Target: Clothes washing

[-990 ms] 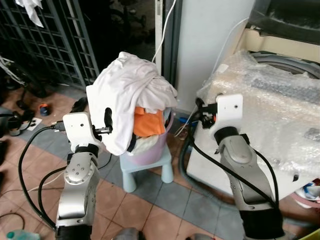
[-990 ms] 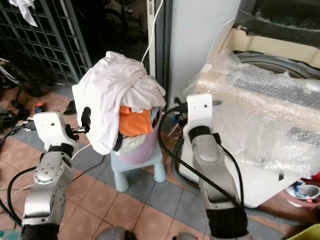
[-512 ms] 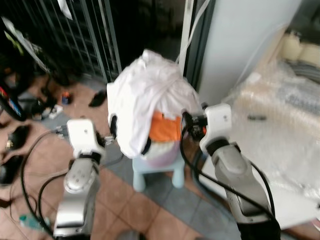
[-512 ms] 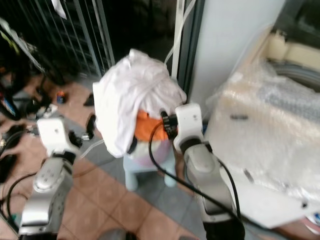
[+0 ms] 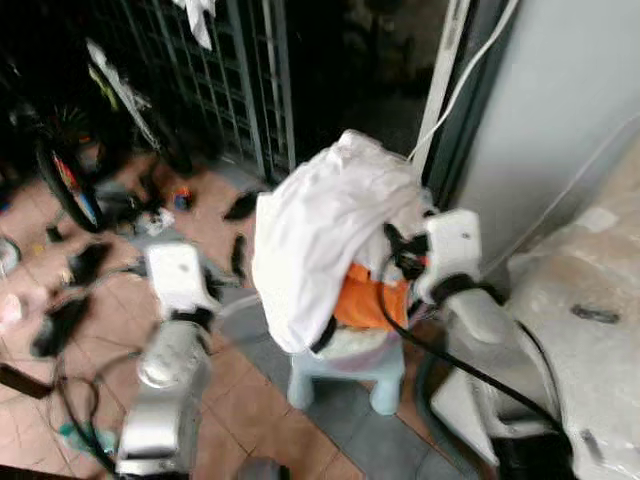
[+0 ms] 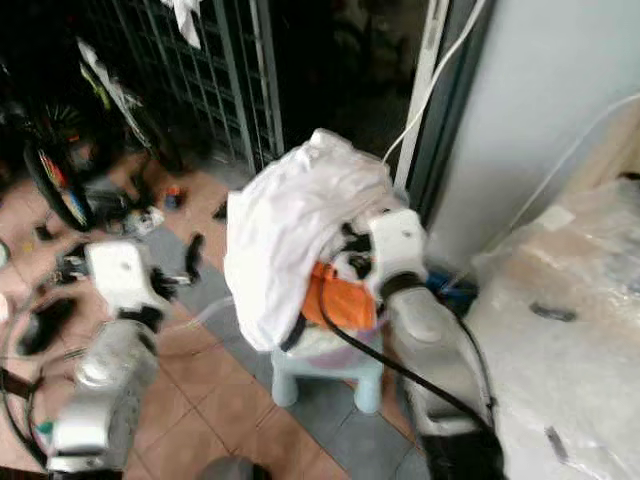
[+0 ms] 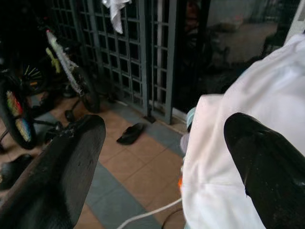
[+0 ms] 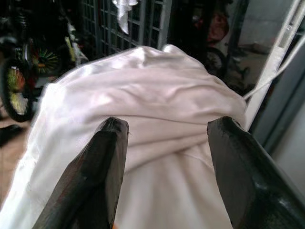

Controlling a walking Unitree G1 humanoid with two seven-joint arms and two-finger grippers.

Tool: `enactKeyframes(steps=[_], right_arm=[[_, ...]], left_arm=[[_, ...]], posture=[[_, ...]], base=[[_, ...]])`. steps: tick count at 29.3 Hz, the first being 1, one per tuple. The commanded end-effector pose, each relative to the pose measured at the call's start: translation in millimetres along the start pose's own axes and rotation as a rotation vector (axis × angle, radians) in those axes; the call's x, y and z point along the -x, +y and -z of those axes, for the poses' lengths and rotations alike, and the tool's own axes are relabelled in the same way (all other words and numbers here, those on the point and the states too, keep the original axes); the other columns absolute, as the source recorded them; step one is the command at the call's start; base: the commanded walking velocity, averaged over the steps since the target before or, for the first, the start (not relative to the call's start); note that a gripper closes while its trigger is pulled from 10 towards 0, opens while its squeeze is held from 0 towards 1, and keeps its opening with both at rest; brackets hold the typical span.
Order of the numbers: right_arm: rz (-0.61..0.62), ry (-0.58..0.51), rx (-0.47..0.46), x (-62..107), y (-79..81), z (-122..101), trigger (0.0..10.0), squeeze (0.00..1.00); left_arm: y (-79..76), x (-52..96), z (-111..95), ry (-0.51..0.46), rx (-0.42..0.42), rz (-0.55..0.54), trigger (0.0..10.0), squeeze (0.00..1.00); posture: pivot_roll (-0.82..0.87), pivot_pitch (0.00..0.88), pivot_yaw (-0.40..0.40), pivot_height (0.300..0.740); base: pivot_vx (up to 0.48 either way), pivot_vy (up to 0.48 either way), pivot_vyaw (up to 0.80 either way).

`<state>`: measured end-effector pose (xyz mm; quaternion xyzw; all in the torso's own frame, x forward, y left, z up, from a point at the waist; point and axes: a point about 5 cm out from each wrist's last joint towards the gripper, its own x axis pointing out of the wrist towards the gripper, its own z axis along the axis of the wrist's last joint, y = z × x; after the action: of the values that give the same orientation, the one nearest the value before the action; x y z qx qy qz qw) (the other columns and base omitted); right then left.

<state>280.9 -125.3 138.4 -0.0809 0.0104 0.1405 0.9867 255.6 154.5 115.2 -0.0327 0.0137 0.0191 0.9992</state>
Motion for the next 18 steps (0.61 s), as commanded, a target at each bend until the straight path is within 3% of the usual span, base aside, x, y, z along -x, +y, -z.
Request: enactKeyframes(steps=[1,6,12,13,15,16,18], right_arm=[[0.015,0.034,0.028,-0.8,-5.1,6,10.0,0.00],[-0.053,0.120,0.087,-7.8,1.7,20,10.0,0.00],[-0.095,0.081,0.096,-21.7,5.4,14,10.0,0.00],[-0.099,0.074,0.091,-24.0,5.4,12,8.1,0.00],[-0.113,0.070,0.093,-29.2,5.8,10,1.3,0.00],[-0.118,0.076,0.102,-30.9,6.1,11,0.0,0.00],[-0.123,0.106,0.129,-34.6,6.7,14,0.0,0.00]], left_arm=[[-6.3,-1.1,-4,-0.012,0.007,0.022,10.0,0.00],[-7.8,1.2,-2,-0.006,0.007,0.022,10.0,0.00],[-10.5,4.1,-1,0.007,-0.001,0.027,10.0,0.00],[-9.9,4.2,-1,0.007,-0.004,0.024,10.0,0.00],[-7.7,4.2,-2,0.007,-0.012,0.014,10.0,0.00],[-7.3,4.2,-2,0.007,-0.014,0.012,10.0,0.00],[-6.3,4.4,-4,0.008,-0.021,0.006,10.0,0.00]], posture=[[-0.01,0.000,0.061,0.740],[-0.01,0.000,0.061,0.740],[0.00,0.000,0.060,0.740],[0.01,0.000,0.058,0.740],[0.02,0.004,0.057,0.740],[0.02,0.004,0.057,0.740],[0.03,0.025,0.054,0.740]], base=[[0.307,0.368,0.00],[0.234,0.287,0.00],[0.000,0.000,0.00],[0.000,0.000,0.00],[0.000,0.000,0.00],[0.000,0.000,0.00],[0.000,0.000,0.00]])
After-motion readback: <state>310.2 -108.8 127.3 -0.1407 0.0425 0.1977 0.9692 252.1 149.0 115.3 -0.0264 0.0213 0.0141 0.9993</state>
